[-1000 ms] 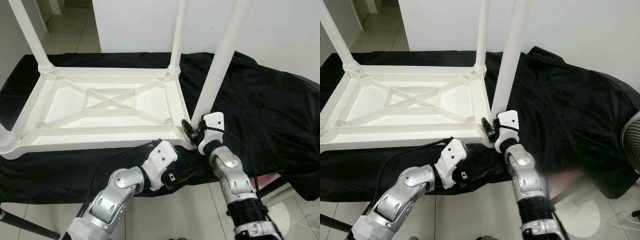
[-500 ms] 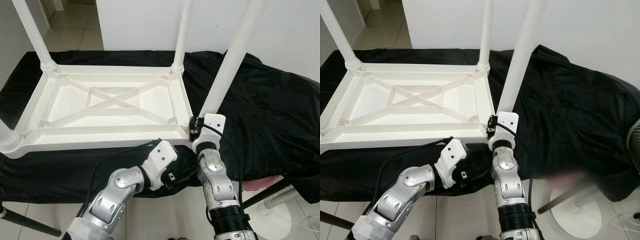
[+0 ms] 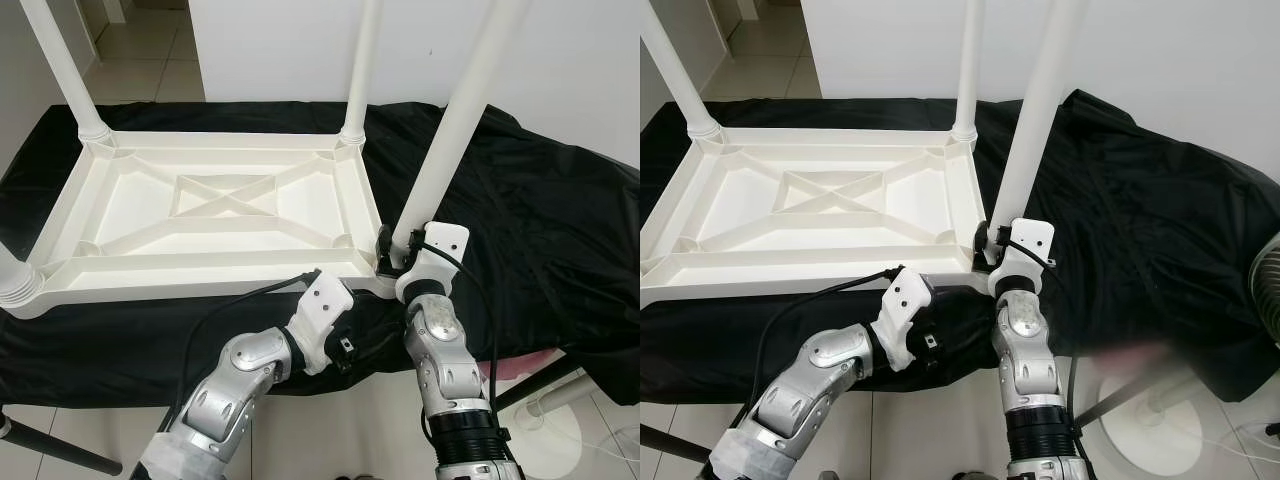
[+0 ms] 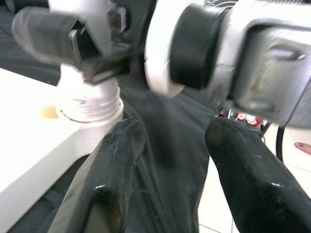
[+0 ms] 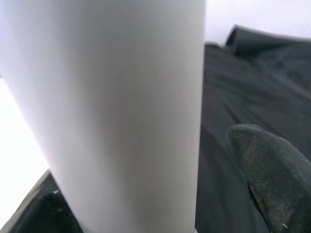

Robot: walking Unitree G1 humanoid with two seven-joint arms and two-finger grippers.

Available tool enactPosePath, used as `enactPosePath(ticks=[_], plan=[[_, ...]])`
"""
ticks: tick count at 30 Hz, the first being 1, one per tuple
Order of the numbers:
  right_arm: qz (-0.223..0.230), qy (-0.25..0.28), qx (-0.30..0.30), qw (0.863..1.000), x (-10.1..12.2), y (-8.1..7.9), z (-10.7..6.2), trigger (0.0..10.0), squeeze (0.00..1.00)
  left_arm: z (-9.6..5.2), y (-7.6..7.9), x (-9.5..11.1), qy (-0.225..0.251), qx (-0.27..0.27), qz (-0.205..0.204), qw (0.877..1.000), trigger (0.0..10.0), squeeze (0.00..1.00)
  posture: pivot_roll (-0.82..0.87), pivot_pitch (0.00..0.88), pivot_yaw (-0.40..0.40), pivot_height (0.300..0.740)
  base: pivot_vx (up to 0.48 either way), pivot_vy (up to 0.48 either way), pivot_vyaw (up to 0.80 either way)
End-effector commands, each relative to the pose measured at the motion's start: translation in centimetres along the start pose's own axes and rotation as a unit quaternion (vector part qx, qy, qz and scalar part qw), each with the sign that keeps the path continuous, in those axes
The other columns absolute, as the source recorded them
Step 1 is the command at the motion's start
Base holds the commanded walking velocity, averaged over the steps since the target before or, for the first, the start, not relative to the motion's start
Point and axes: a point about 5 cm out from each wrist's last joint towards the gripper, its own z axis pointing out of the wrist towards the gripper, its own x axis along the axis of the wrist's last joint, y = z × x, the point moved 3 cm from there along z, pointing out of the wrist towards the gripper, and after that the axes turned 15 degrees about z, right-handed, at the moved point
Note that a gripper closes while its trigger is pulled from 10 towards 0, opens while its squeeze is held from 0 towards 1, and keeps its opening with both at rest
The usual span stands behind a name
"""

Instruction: Building children table

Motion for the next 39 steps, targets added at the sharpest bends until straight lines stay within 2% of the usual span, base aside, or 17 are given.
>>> enactPosePath(ticks=[1,2,3,4,5,12,14,16,17,19,27,32,37,39], plan=[[0.002,0.006,0.007,1.000,0.2,0.3,-0.2,10.0,1.00,0.0,-0.4,-0.2,-0.008,0.017,0.003,1.000,10.0,0.00,-0.07,0.081,-0.045,0.740,0.000,0.000,0.00],[0.005,-0.004,0.033,0.999,-0.1,0.4,-0.6,10.0,1.00,-0.2,-0.5,-0.2,-0.010,0.019,0.004,1.000,10.0,0.00,-0.06,0.081,-0.046,0.740,0.000,0.000,0.00],[0.005,-0.004,0.033,0.999,-0.1,0.4,-0.6,10.0,1.00,-0.2,-0.5,-0.2,-0.010,0.019,0.004,1.000,10.0,0.00,-0.06,0.081,-0.046,0.740,0.000,0.000,0.00],[0.004,-0.009,0.047,0.999,-0.3,0.6,-0.8,10.0,0.00,-0.3,-0.6,-0.3,-0.011,0.021,0.006,1.000,10.0,0.00,-0.06,0.080,-0.048,0.740,0.000,0.000,0.00],[0.003,-0.016,0.063,0.998,-0.5,0.7,-1.0,10.0,0.00,-0.3,-0.6,-0.3,-0.013,0.022,0.007,1.000,10.0,0.00,-0.06,0.080,-0.048,0.740,0.000,0.000,0.00],[0.003,-0.016,0.063,0.998,-0.5,0.7,-1.0,10.0,0.00,-0.3,-0.6,-0.3,-0.013,0.022,0.007,1.000,10.0,0.00,-0.06,0.080,-0.048,0.740,0.000,0.000,0.00],[0.001,-0.020,0.079,0.997,-0.6,0.9,-1.2,10.0,0.00,-0.4,-0.7,-0.4,-0.015,0.024,0.008,1.000,10.0,0.00,-0.06,0.080,-0.049,0.740,0.000,0.000,0.00],[-0.034,-0.058,0.161,0.985,-1.2,2.6,-0.9,10.0,0.00,-0.3,-0.7,-0.6,-0.020,0.022,0.012,0.999,10.0,0.00,-0.06,0.073,-0.046,0.740,0.000,0.000,0.00],[-0.034,-0.058,0.161,0.985,-1.2,2.6,-0.9,10.0,0.00,-0.3,-0.7,-0.6,-0.020,0.022,0.012,0.999,10.0,0.00,-0.06,0.073,-0.046,0.740,0.000,0.000,0.00],[-0.055,-0.086,0.217,0.971,-1.3,3.5,-0.5,10.0,0.00,-0.2,-0.7,-0.6,-0.022,0.018,0.012,1.000,10.0,0.00,-0.06,0.072,-0.045,0.740,0.000,0.000,0.00],[-0.075,-0.099,0.238,0.963,-1.4,3.4,0.1,10.0,0.00,-0.3,-0.7,-0.7,-0.025,0.015,0.015,0.999,10.0,0.00,-0.06,0.072,-0.046,0.740,0.000,0.000,0.00],[-0.076,-0.119,0.280,0.950,-1.6,2.7,0.3,10.0,0.00,-0.4,-0.5,-0.7,-0.027,0.014,0.015,0.999,10.0,0.00,-0.05,0.069,-0.049,0.740,0.000,0.000,0.00],[-0.078,-0.122,0.313,0.939,-1.2,2.7,0.9,10.0,0.00,-0.5,-0.4,-0.8,-0.029,0.009,0.015,0.999,10.0,0.00,-0.05,0.063,-0.045,0.740,0.000,0.000,0.00],[-0.078,-0.122,0.313,0.939,-1.2,2.7,0.9,10.0,0.00,-0.5,-0.4,-0.8,-0.029,0.009,0.015,0.999,10.0,0.00,-0.05,0.063,-0.045,0.740,0.000,0.000,0.00]])
